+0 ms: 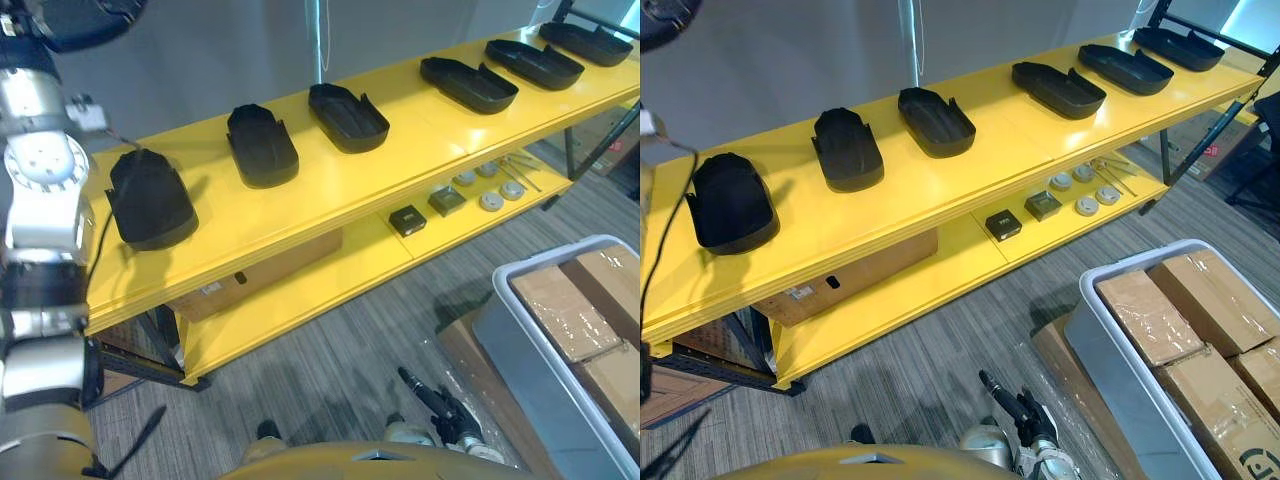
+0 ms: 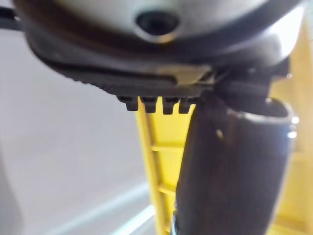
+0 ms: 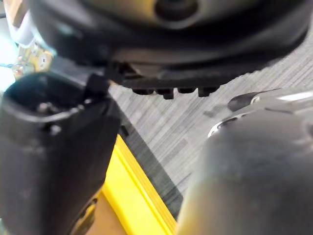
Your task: Walk over and take three plastic housings, then place them on the shelf
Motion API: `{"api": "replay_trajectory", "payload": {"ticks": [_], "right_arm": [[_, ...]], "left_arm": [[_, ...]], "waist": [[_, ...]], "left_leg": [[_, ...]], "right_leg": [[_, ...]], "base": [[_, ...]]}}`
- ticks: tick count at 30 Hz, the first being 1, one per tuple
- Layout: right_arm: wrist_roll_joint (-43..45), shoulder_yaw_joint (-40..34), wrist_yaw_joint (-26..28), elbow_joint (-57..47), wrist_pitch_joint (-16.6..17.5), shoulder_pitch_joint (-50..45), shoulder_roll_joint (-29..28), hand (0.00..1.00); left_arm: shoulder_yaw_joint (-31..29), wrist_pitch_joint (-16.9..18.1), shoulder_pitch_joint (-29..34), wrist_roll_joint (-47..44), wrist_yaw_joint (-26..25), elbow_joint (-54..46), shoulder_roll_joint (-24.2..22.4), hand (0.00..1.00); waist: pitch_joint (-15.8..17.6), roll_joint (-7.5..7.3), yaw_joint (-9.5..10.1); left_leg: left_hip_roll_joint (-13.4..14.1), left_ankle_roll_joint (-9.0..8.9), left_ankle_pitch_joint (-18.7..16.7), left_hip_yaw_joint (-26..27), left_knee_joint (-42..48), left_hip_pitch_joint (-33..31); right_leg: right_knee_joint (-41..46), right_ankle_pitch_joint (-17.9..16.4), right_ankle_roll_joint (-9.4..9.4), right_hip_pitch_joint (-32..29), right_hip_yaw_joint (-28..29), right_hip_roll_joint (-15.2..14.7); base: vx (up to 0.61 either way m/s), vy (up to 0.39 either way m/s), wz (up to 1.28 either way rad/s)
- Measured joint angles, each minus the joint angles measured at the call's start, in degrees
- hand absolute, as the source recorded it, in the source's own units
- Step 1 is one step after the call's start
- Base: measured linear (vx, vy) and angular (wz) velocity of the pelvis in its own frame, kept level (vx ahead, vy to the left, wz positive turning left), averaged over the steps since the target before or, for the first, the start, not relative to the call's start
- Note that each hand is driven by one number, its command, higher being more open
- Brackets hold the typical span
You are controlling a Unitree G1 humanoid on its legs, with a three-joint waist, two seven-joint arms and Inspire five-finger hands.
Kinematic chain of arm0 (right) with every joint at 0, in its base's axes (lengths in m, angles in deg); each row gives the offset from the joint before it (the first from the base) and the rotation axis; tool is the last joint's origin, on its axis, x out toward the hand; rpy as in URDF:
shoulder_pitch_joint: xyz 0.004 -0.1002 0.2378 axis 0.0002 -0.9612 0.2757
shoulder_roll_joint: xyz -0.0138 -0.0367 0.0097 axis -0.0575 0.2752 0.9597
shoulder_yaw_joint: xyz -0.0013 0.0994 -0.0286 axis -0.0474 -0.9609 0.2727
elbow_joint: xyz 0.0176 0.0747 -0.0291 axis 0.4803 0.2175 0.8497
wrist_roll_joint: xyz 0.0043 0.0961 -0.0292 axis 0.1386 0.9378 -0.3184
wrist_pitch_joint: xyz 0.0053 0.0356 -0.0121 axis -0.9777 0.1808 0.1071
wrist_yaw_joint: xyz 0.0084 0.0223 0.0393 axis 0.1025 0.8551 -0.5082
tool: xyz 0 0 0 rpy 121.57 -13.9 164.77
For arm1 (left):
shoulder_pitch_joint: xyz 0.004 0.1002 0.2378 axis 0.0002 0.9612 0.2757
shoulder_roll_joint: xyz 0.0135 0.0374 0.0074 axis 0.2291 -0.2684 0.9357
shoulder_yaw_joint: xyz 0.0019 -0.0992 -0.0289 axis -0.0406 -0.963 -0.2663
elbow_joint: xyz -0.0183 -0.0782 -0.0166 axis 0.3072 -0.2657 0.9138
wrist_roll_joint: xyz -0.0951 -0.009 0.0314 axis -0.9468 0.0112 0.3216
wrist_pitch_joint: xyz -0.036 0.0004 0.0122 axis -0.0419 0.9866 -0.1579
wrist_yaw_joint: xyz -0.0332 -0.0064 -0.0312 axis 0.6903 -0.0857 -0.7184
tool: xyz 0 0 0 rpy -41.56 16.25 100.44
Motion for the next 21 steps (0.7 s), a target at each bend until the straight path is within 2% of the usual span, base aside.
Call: {"api": "replay_trajectory", "payload": {"ticks": [2,4,7,9,10,13,16,21], "right_arm": [[-0.7,-0.5,-0.2,0.0,0.5,-0.6,-0.1,1.00],[-0.7,-0.9,-1.0,0.2,1.6,-1.9,-0.3,1.00],[-0.9,-0.8,-1.3,1.9,1.7,-2.4,-0.8,1.00],[-1.0,-0.7,-1.3,2.3,1.7,-2.8,-1.3,1.00],[-0.9,-0.3,-1.5,2.3,1.7,-2.9,-1.5,1.00],[-0.9,0.1,-1.9,2.4,1.7,-3.2,-1.6,1.00],[-0.4,0.4,-2.1,2.8,2.1,-1.9,-1.5,1.00],[-0.2,0.3,-1.8,3.4,2.9,-0.3,-1.4,1.00]], "left_arm": [[-2.4,2.8,12.6,3.5,-0.1,-8.9,-8.9,1.00],[-2.6,5.4,22.9,8.5,-0.2,-11.2,-17.8,1.00],[-3.3,5.9,33.0,11.4,-3.1,-10.9,-24.8,1.00],[-4.1,6.0,37.6,11.5,-5.1,-10.8,-26.9,1.00],[-4.4,6.1,38.8,11.4,-5.1,-10.4,-27.3,1.00],[-4.6,6.2,40.4,11.2,-4.8,-8.7,-27.4,1.00],[-4.5,6.2,40.6,8.5,-1.0,-8.1,-27.5,1.00],[-2.2,8.3,40.6,7.1,6.8,-8.1,-27.4,1.00]], "waist": [[-0.9,0.42,0.39],[-1.4,0.30,1.97],[-2.0,-0.97,3.75],[-2.5,-1.99,5.06],[-2.5,-2.00,5.44],[-2.9,-2.70,6.36],[-2.8,-2.54,6.52],[-2.7,-2.07,6.23]], "left_leg": [[0.0,-0.15,-0.1,-0.7,0.0,0.0],[0.0,-0.55,-0.3,-1.8,-0.1,-0.1],[0.0,-0.92,-0.3,-4.0,-0.1,-1.0],[-0.1,-0.86,0.0,-5.1,-0.1,-1.8],[-0.3,-0.75,0.1,-5.6,-0.1,-2.0],[-0.6,-0.51,0.2,-6.8,-0.1,-2.1],[-1.0,-0.28,0.4,-7.1,-0.1,-2.1],[-1.1,-0.05,0.2,-7.1,-0.1,-2.1]], "right_leg": [[-0.3,-0.1,-0.07,0.7,-0.7,0.0],[-1.0,-0.4,-0.46,1.1,-1.6,0.1],[-1.1,-0.8,-1.00,1.7,-3.4,0.2],[-1.6,-0.8,-1.05,1.8,-4.4,0.2],[-1.7,-0.9,-1.11,2.0,-4.9,0.2],[-1.9,-1.1,-1.36,2.9,-6.3,-0.1],[-1.9,-1.2,-1.56,3.0,-6.5,-0.4],[-2.0,-1.2,-1.59,3.0,-6.5,-0.5]], "base": [[0.00,-0.005,0.16],[-0.03,-0.005,0.23],[-0.03,-0.009,0.31],[-0.01,-0.003,0.28],[0.01,-0.003,0.25],[0.01,-0.002,0.23],[0.00,0.007,0.04],[0.00,0.000,0.00]]}}
